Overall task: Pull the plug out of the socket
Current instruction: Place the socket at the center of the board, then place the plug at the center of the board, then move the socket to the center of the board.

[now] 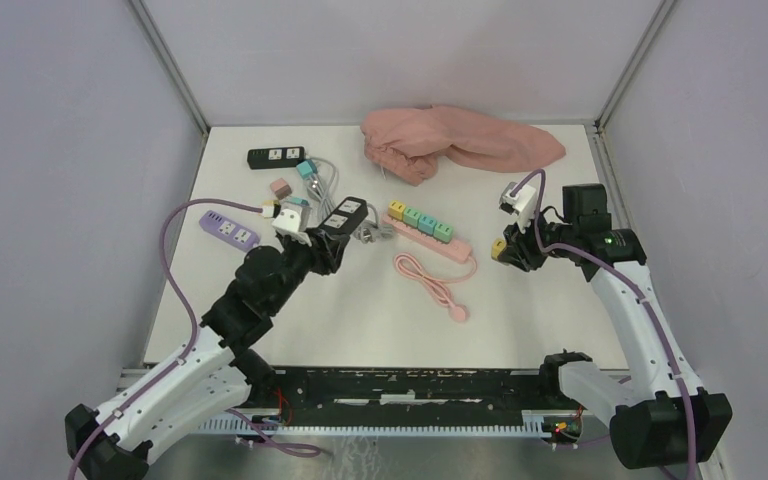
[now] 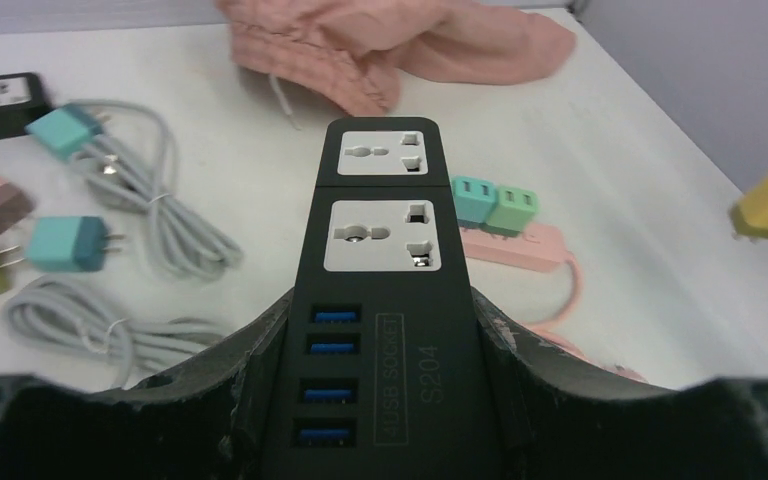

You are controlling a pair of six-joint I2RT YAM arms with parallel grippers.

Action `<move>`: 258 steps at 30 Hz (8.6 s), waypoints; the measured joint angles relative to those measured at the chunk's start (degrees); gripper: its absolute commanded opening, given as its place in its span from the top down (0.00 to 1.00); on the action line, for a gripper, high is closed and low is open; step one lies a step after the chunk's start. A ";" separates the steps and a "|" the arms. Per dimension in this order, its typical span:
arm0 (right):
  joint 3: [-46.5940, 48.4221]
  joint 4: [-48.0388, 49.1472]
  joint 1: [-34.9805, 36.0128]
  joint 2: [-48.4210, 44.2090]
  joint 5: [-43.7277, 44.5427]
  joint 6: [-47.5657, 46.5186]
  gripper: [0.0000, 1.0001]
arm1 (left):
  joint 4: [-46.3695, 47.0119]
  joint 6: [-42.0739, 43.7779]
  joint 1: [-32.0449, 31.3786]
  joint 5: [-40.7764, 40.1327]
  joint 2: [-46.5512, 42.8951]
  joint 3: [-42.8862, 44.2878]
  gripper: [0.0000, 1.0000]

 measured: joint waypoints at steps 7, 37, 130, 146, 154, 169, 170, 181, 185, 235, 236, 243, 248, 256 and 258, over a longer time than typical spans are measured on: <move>-0.02 0.07 -0.15 -0.02 -0.04 0.00 1.00 | -4.35 -2.54 3.72 -12.22 -1.07 0.00 0.97; -0.94 0.02 -0.20 -0.11 -1.07 -0.09 1.00 | -7.80 -41.72 33.77 -17.90 15.32 -7.65 0.24; 63.49 12.44 29.97 73.68 7.41 32.70 0.29 | -22.82 -1.62 34.27 10.12 -10.86 4.52 0.00; 23.71 5.97 16.06 31.65 -5.66 8.22 0.23 | -22.84 -1.62 34.27 10.75 -13.22 4.52 0.01; 16.90 10.97 11.10 32.26 -6.78 8.22 0.00 | -22.80 -1.22 34.27 14.23 -13.42 4.48 0.01; 13.42 15.56 11.06 36.30 2.03 3.28 0.01 | -22.77 -1.20 34.27 14.64 -13.64 4.35 0.01; 12.55 16.13 11.06 36.28 2.32 2.89 0.01 | -22.80 -1.20 34.27 14.64 -13.68 4.35 0.01; 9.88 19.43 11.69 36.24 5.99 0.33 0.01 | -22.77 -1.20 34.27 14.75 -13.97 4.26 0.01; 11.30 18.75 12.68 38.10 7.41 0.11 0.01 | -22.75 -1.20 34.29 15.26 -13.97 4.24 0.00; 16.55 6.49 11.74 44.00 11.23 -14.80 0.92 | -22.58 -1.18 34.49 16.11 -13.94 4.02 0.00; 16.22 5.66 11.04 43.15 10.88 -16.57 0.91 | -22.56 -1.18 34.49 16.13 -13.90 4.02 0.00; 14.88 -4.31 8.52 39.15 8.35 -36.57 0.89 | -22.51 -1.18 34.49 16.26 -13.35 4.02 0.00; 14.03 -12.61 8.50 38.77 6.73 -51.36 0.94 | -22.36 -1.18 34.49 17.70 -12.92 4.02 0.01; 11.13 -23.69 9.01 38.77 3.02 -75.19 0.92 | -20.35 -1.18 34.64 23.78 -12.87 3.65 0.03; 10.25 -24.63 10.01 38.77 2.27 -78.44 0.90 | -19.32 -1.18 34.64 26.51 -12.92 3.08 0.03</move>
